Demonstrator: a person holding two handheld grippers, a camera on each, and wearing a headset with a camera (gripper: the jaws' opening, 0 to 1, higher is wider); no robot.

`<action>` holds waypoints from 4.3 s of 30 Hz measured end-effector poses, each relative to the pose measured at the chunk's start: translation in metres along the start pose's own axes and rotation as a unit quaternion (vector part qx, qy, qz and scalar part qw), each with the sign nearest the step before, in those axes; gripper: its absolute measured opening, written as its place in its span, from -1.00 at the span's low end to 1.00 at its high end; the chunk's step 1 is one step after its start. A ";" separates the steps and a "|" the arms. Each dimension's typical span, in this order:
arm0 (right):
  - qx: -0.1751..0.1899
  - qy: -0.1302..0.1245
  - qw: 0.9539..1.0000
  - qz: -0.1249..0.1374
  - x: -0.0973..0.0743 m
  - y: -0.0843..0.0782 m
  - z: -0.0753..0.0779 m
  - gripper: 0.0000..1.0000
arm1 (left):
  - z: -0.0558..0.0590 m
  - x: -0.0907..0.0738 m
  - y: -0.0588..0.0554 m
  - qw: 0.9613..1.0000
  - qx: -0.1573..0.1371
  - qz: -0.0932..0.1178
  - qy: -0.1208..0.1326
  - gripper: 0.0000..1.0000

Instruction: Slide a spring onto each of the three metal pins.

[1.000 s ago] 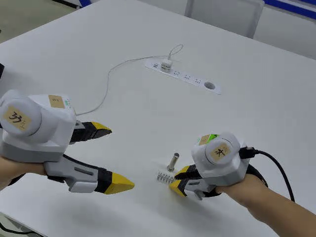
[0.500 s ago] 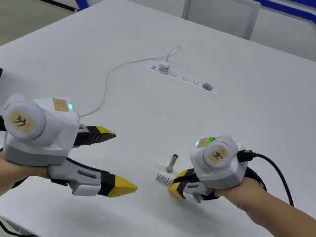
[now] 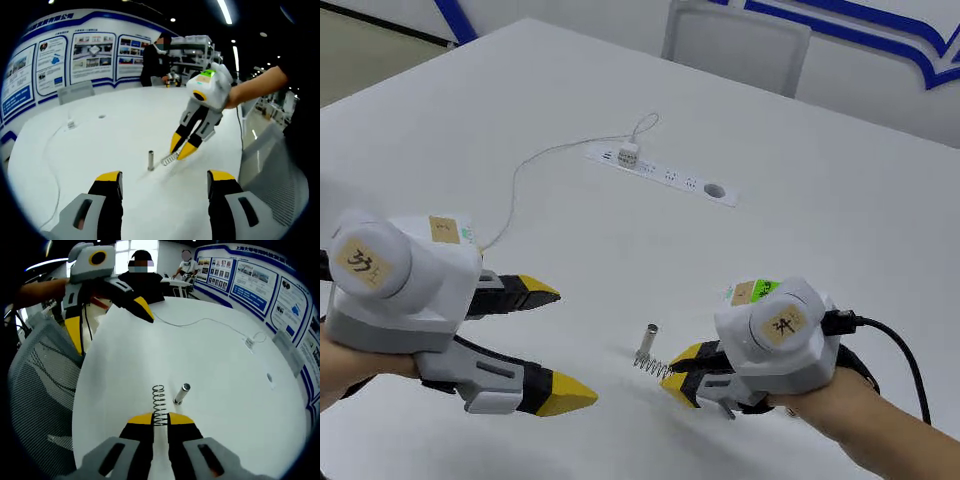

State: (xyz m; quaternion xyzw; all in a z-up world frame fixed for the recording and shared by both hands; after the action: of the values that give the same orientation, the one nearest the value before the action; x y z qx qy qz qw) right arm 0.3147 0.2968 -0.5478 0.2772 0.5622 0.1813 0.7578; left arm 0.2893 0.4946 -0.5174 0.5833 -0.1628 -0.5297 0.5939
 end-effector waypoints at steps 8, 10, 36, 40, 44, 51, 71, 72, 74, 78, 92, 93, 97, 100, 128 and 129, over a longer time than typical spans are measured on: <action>-0.046 -0.022 0.999 0.017 -0.034 0.019 -0.010 -0.81 | 0.017 0.009 0.015 0.999 0.021 0.007 -0.029 0.25; -0.055 -0.026 0.998 0.020 -0.040 0.022 -0.013 -0.81 | 0.024 0.012 0.019 0.999 0.024 0.011 -0.043 0.25; -0.090 -0.028 0.994 0.052 -0.080 0.034 -0.050 -0.81 | 0.065 0.030 0.028 0.989 0.115 -0.008 -0.094 -0.50; -0.090 -0.025 0.994 0.053 -0.081 0.034 -0.053 -0.81 | 0.067 0.030 0.028 0.987 0.123 -0.015 -0.103 -0.52; -0.094 -0.022 0.994 0.055 -0.083 0.036 -0.054 -0.81 | 0.068 0.031 0.028 0.985 0.126 -0.018 -0.114 -0.58; -0.106 -0.017 0.992 0.059 -0.086 0.041 -0.053 -0.81 | 0.072 0.033 0.032 0.981 0.147 -0.022 -0.125 -0.64; -0.117 -0.002 0.991 0.062 -0.086 0.042 -0.051 -0.79 | 0.071 0.035 0.029 0.972 0.187 -0.019 -0.138 -0.79; -0.116 0.001 0.991 0.063 -0.086 0.042 -0.051 -0.79 | 0.071 0.034 0.028 0.972 0.186 -0.019 -0.139 -0.79; -0.112 0.005 0.992 0.064 -0.086 0.041 -0.050 -0.78 | 0.072 0.035 0.028 0.972 0.188 -0.021 -0.141 -0.79; -0.112 0.013 0.992 0.064 -0.085 0.041 -0.050 -0.78 | 0.072 0.034 0.027 0.972 0.190 -0.022 -0.140 -0.79; -0.075 0.028 0.992 0.094 -0.082 0.035 -0.044 -0.79 | 0.069 0.026 0.028 0.973 0.181 -0.014 -0.142 -0.79; -0.075 0.031 0.992 0.097 -0.083 0.034 -0.045 -0.80 | 0.069 0.026 0.028 0.973 0.182 -0.015 -0.143 -0.79; -0.065 0.048 0.990 0.116 -0.087 0.035 -0.044 -0.80 | 0.070 0.026 0.026 0.971 0.187 -0.024 -0.143 -0.79; -0.055 0.056 0.989 0.129 -0.089 0.037 -0.042 -0.79 | 0.070 0.027 0.025 0.971 0.189 -0.029 -0.143 -0.79; 0.009 0.054 0.974 0.219 -0.090 0.066 -0.041 -0.80 | 0.066 0.031 0.024 0.975 0.185 -0.027 -0.121 -0.79; 0.009 0.053 0.974 0.218 -0.089 0.067 -0.041 -0.80 | 0.065 0.030 0.023 0.975 0.183 -0.026 -0.120 -0.79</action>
State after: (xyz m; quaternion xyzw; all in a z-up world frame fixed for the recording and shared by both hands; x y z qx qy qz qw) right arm 0.2512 0.3052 -0.4477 0.3900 0.5288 0.3517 0.6668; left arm 0.2583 0.4305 -0.4925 0.6183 -0.3122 -0.5722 0.4391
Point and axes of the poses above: the centre of the closed fingertips' face, and the gripper's own axes: x roughly forward along the fingers, z roughly to its right, y roughly out of its top, the point moved 9 cm from there along -x, roughly backward along the fingers, and after that the axes turned 10 degrees about -x, right-handed, at the moved point
